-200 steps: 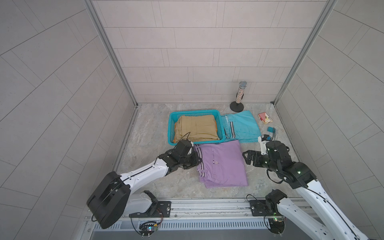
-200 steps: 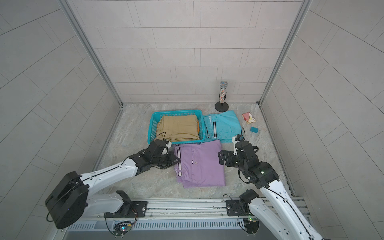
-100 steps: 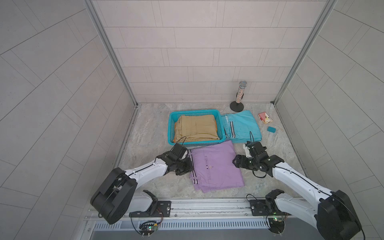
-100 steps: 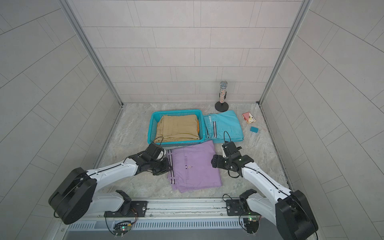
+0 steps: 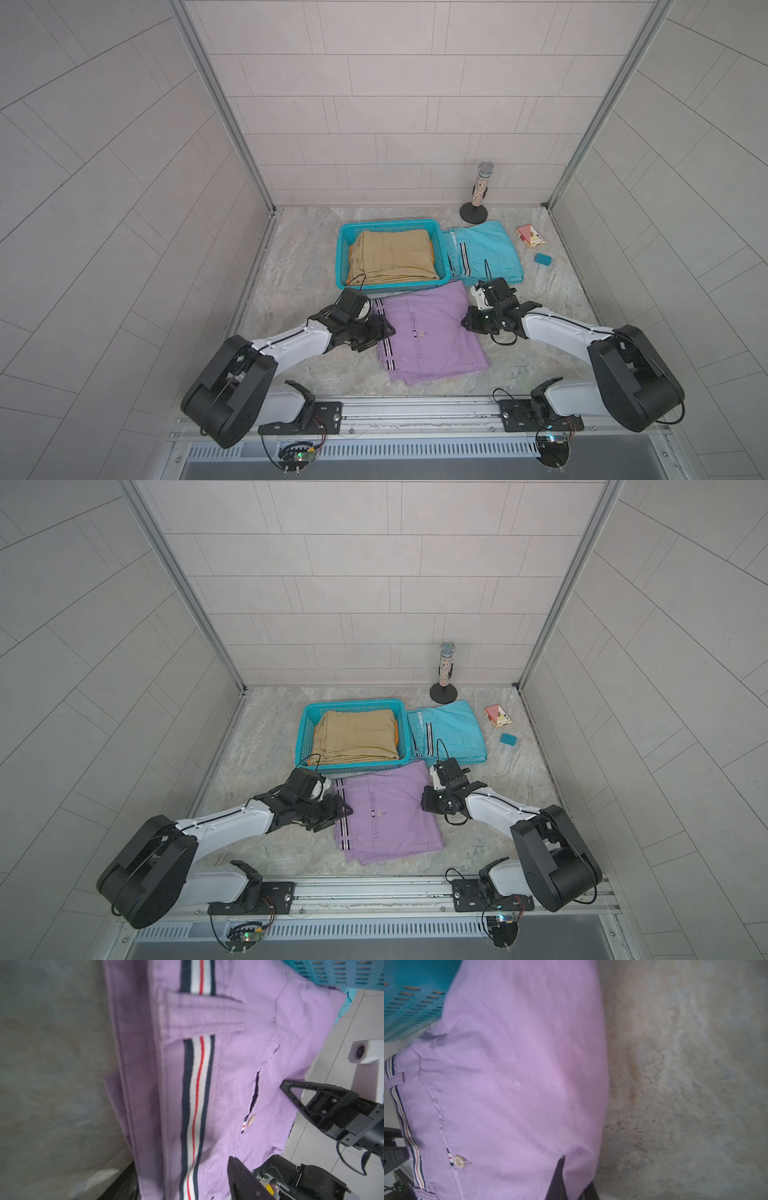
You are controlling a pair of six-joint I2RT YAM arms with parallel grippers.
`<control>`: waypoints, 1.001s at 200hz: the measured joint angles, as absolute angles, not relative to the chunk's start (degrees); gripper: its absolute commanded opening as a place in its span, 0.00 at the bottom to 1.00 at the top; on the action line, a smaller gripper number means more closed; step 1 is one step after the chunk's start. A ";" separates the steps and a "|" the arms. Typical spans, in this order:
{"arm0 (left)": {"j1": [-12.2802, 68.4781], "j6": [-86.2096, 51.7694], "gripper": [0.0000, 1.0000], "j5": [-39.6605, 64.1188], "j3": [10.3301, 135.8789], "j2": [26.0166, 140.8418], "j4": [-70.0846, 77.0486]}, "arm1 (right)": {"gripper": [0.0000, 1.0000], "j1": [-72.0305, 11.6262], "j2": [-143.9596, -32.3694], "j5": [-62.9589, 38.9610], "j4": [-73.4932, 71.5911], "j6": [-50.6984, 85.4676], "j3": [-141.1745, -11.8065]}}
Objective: Put the folded long pants in the basket
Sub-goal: Pick up the long pant at the center of the board.
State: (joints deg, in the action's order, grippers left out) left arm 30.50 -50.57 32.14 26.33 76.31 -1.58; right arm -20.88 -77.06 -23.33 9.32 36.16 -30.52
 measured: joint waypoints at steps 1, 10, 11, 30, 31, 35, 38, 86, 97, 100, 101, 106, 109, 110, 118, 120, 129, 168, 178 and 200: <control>30.50 -50.63 0.75 32.18 26.33 76.38 -1.45 | 0.03 -20.88 -77.01 -23.33 9.30 36.16 -30.48; 30.50 -50.98 0.75 32.95 26.26 77.30 0.51 | 0.02 -20.88 -76.53 -23.40 9.10 36.16 -30.15; 30.50 -50.98 0.75 33.15 26.26 77.47 0.82 | 0.01 -20.88 -76.49 -23.40 9.08 36.16 -30.11; 30.48 -51.42 0.75 35.40 26.39 80.47 4.62 | 0.00 -20.88 -75.88 -23.49 8.67 36.32 -29.45; 30.48 -51.42 0.75 35.48 26.41 80.60 4.73 | 0.00 -20.88 -75.88 -23.51 8.58 36.36 -29.41; 30.48 -51.48 0.74 36.07 26.46 81.25 5.67 | 0.00 -20.88 -75.81 -23.57 8.36 36.51 -29.26; 30.50 -51.66 0.74 36.51 26.52 81.87 6.48 | 0.00 -20.88 -75.77 -23.59 8.23 36.51 -29.15; 30.48 -53.10 0.64 40.93 26.15 87.70 16.40 | 0.00 -21.87 -74.91 -23.55 7.44 38.28 -28.40; 30.44 -53.39 0.57 41.41 25.82 88.55 18.17 | 0.00 -22.35 -74.76 -23.51 7.46 38.68 -28.40; 30.41 -53.30 0.55 41.32 25.80 88.79 18.39 | 0.00 -22.52 -74.76 -23.46 7.44 38.81 -28.40; 30.41 -53.28 0.54 41.34 25.80 88.84 18.46 | 0.00 -22.59 -74.74 -23.44 7.44 38.89 -28.40; 30.35 -53.52 0.48 41.45 25.65 89.32 19.14 | 0.00 -22.90 -74.67 -23.33 7.44 39.05 -28.40; 30.35 -53.45 0.44 41.78 25.58 89.60 19.66 | 0.00 -23.03 -74.65 -23.33 7.46 39.13 -28.40; 30.33 -53.54 0.42 41.85 25.56 89.67 19.81 | 0.00 -23.07 -74.65 -23.33 7.46 39.13 -28.40; 30.24 -53.89 0.30 41.87 25.39 90.39 20.62 | 0.00 -23.51 -74.54 -23.18 7.46 39.31 -28.40; 30.22 -53.84 0.27 41.63 25.36 90.59 20.58 | 0.00 -23.62 -74.50 -23.09 7.46 39.35 -28.40; 30.17 -53.74 0.13 41.63 25.19 91.37 21.28 | 0.00 -23.99 -74.32 -22.85 7.53 39.40 -28.42; 30.17 -54.24 0.00 41.91 24.82 91.66 22.20 | 0.00 -24.80 -69.63 -22.00 10.00 39.22 -28.42; 30.30 -54.39 0.00 41.43 24.67 90.74 21.43 | 0.00 -24.97 -68.01 -22.50 10.57 39.20 -28.42; 30.65 -54.63 0.00 39.44 24.18 85.27 14.74 | 0.00 -26.09 -64.64 -24.27 12.43 39.24 -28.64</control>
